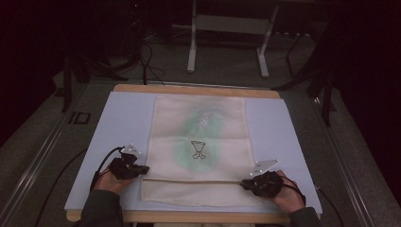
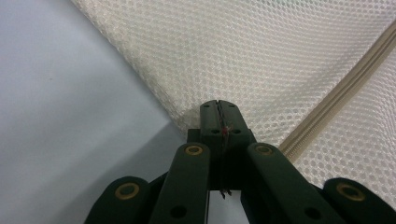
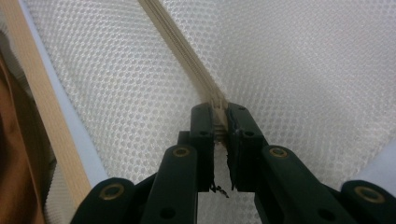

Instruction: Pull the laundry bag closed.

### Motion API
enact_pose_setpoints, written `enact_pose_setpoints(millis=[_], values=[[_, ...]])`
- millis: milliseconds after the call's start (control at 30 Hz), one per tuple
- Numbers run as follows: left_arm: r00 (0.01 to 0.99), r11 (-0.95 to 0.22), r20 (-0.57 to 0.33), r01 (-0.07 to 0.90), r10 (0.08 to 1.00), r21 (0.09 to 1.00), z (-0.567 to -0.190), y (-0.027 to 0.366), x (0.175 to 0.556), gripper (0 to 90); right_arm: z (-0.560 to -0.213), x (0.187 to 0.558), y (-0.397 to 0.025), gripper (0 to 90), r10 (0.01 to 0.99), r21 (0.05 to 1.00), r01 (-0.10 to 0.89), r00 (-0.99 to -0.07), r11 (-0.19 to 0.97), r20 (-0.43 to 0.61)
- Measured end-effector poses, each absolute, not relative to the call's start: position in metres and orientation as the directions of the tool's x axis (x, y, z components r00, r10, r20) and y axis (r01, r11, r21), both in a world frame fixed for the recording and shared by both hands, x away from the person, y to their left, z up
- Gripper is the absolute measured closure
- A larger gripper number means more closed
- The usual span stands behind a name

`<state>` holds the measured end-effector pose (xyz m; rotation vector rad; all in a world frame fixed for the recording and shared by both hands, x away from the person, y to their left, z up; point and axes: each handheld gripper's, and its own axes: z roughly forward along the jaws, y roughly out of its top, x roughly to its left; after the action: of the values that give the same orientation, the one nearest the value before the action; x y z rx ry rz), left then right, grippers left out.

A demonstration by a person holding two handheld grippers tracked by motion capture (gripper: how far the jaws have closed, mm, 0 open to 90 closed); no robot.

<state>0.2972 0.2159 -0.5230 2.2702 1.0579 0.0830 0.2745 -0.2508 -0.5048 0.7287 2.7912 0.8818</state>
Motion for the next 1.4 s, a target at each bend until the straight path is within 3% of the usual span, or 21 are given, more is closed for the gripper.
enact_pose_setpoints(millis=[700, 1167, 1233, 1300, 1400], values=[[0.676, -0.484, -0.195, 0.671, 0.711, 0.562, -0.523, 0.216, 0.297, 89.8, -0.508, 0.274, -0.267, 82.3, 0.503, 0.535, 0.435, -0.864, 0.724, 0.021], [0.677, -0.484, -0.196, 0.671, 0.710, 0.562, -0.523, 0.216, 0.297, 89.8, -0.507, 0.272, -0.294, 82.1, 0.539, 0.565, 0.478, -0.840, 0.673, 0.069], [0.680, -0.488, -0.193, 0.667, 0.707, 0.563, -0.523, 0.216, 0.297, 89.7, -0.507, 0.272, -0.292, 78.7, 0.537, 0.571, 0.477, -0.840, 0.668, 0.075], [0.675, -0.477, -0.203, 0.672, 0.709, 0.567, -0.523, 0.217, 0.297, 89.6, -0.508, 0.273, -0.294, 62.7, 0.541, 0.582, 0.484, -0.836, 0.653, 0.088], [0.676, -0.473, -0.208, 0.671, 0.707, 0.572, -0.524, 0.217, 0.297, 89.6, -0.510, 0.273, -0.299, 58.0, 0.547, 0.606, 0.490, -0.830, 0.627, 0.105]])
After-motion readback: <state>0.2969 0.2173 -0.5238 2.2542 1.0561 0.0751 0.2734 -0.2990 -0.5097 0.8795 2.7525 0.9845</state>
